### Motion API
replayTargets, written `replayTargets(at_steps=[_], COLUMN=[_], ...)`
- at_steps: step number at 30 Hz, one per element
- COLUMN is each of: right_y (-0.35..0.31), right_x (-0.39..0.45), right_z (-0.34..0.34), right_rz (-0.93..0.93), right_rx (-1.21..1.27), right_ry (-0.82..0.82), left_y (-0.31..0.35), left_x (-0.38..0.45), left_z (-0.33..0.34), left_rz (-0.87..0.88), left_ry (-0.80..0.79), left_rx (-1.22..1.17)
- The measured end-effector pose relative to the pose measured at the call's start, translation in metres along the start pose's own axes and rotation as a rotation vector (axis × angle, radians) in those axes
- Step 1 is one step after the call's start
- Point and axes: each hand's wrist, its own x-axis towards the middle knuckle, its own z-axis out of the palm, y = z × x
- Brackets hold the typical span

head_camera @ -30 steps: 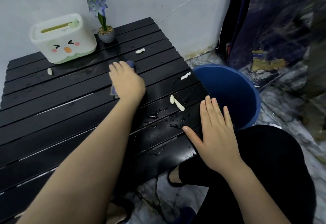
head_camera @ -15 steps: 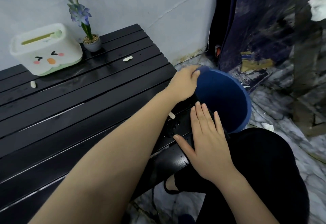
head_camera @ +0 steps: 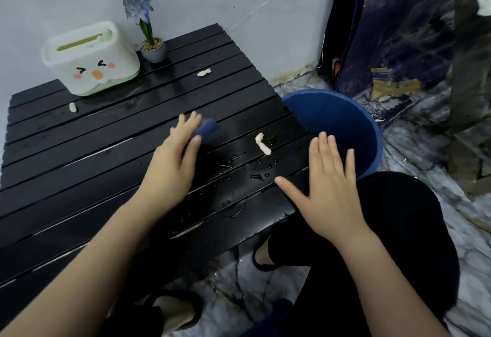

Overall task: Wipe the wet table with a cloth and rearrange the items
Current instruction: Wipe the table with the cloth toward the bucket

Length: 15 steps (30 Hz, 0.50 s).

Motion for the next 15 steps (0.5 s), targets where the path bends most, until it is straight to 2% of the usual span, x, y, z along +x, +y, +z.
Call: replayTargets(at_steps=[3,6,10,15], right_y=[0.003,0.002,0.000,-0.001], right_x=[-0.003,-0.004,-0.004,-0.004], right_z=[0.000,0.001,0.003,0.003], right_rz=[0.040,0.037,0.037,0.041], right_rx=[-0.012,-0.040,-0.069,-0.081], right_ry=[-0.019,-0.009,0.014,0.011], left_y=[-0.025,-0.035,-0.024,-0.002], left_x=[-0.060,-0.084,-0.068,-0.026], left_z=[-0.015,-0.016,-0.001,0.031], left_rz=[0.088,0.206,0.293,0.389], left_ry=[-0.058,-0.207,-0.316,-0.368], left_rx=[0.089,0.233,0.325,0.388])
